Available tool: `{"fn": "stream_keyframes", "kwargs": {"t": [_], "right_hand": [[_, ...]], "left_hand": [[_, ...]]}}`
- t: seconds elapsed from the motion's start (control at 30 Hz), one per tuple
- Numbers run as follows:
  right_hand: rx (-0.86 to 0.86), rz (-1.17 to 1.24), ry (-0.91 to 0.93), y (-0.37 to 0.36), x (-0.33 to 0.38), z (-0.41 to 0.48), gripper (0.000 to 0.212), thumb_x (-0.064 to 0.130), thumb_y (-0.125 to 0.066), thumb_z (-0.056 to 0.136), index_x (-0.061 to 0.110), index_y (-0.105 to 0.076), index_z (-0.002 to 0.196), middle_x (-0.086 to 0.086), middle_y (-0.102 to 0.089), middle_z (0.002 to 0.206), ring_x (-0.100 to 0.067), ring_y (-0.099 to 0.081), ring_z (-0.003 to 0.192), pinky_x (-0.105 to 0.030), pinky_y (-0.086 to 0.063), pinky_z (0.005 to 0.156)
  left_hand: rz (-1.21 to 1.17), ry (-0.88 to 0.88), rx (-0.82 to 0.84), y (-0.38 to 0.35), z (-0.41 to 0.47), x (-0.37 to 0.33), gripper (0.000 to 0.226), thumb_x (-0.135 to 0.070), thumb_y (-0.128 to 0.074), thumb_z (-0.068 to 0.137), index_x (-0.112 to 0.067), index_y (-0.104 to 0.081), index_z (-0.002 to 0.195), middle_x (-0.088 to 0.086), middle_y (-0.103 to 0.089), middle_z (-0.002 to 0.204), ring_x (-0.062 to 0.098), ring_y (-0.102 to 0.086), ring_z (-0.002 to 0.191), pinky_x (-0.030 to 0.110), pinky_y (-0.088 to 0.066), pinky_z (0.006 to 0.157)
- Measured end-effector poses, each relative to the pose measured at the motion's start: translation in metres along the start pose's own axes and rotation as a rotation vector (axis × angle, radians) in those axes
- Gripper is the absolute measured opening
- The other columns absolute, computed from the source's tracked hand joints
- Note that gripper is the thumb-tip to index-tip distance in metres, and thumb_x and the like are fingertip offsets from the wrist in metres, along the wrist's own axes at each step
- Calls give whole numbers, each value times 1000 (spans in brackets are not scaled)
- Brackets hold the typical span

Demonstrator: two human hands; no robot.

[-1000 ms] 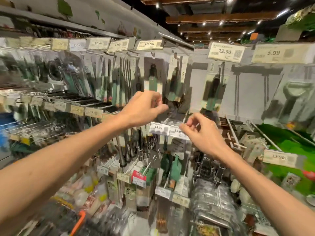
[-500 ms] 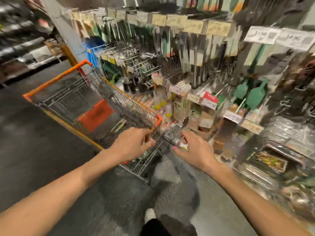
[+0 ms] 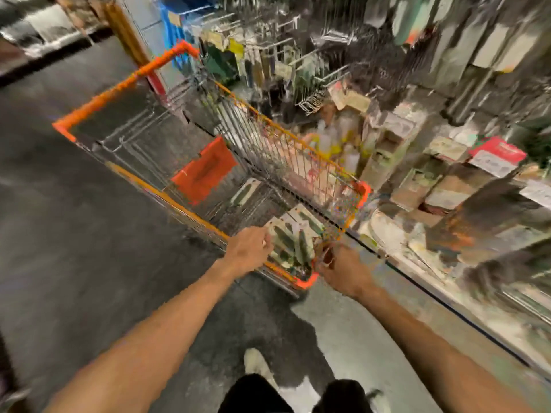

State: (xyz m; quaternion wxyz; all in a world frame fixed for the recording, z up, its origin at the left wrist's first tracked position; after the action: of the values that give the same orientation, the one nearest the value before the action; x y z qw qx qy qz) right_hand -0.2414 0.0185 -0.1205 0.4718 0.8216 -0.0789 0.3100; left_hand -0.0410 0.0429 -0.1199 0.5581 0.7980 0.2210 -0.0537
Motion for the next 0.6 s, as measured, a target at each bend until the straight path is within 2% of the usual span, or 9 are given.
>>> {"fn": "stream_keyframes", "kwargs": {"t": [0.13,0.23,0.33,0.43,0.5,0.6], "right_hand": [[32,73,-96,-35,20,47,28,21,-68,86,9,-59,109,-15,-68,95,-32,-64,92,-35,-47,78],[54,71,-141,-53,21,87,31,25,-65,91,7,-57,115,-8,-67,99,-27,-64,90,-35,-51,77],[134,78,-255,-77,1,136,35,33,-63,93,11,-52,117,-7,-63,103,-26,-64,89,-39,-55,78],[188,114,-363,-105,-27,191,36,30,-63,94,9,-51,120,-4,-60,98,-20,-61,79,-30,-50,67],[194,105,-439,-122,-49,224,40,26,-64,92,7,-52,125,-6,-58,99,-22,-58,86,-27,-44,70],[184,140,-559,-150,-84,265,45,23,-69,89,4,-52,126,-15,-62,112,-30,-60,99,-35,-50,82]], "left_hand": [[107,16,77,-7,47,50,19,-27,-50,101,-18,-62,112,3,-64,114,26,-57,111,43,-49,91],[49,23,201,-24,89,80,21,-25,-52,101,-13,-61,115,7,-62,118,27,-57,110,43,-50,91],[-6,43,286,-43,133,103,24,-27,-59,98,-13,-60,117,6,-63,117,25,-58,108,35,-46,82],[3,56,375,-70,183,126,34,-33,-68,91,-16,-59,119,4,-64,120,22,-57,104,31,-41,79],[2,70,437,-90,215,141,45,-36,-73,87,-16,-56,124,4,-62,123,20,-55,105,33,-41,85],[10,127,526,-126,261,163,66,-40,-79,80,-14,-49,132,7,-59,129,24,-55,111,37,-44,92]]}}
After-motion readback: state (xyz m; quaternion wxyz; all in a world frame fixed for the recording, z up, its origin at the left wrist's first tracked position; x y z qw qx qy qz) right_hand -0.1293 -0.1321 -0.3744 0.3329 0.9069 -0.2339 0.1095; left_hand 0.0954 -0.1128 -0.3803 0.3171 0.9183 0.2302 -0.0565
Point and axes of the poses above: each hand's wrist, its own z-axis towards the middle knuckle, its own y-axis out of the back of the hand, x = y × z, the point moved 8 cm from there along z, towards the middle knuckle
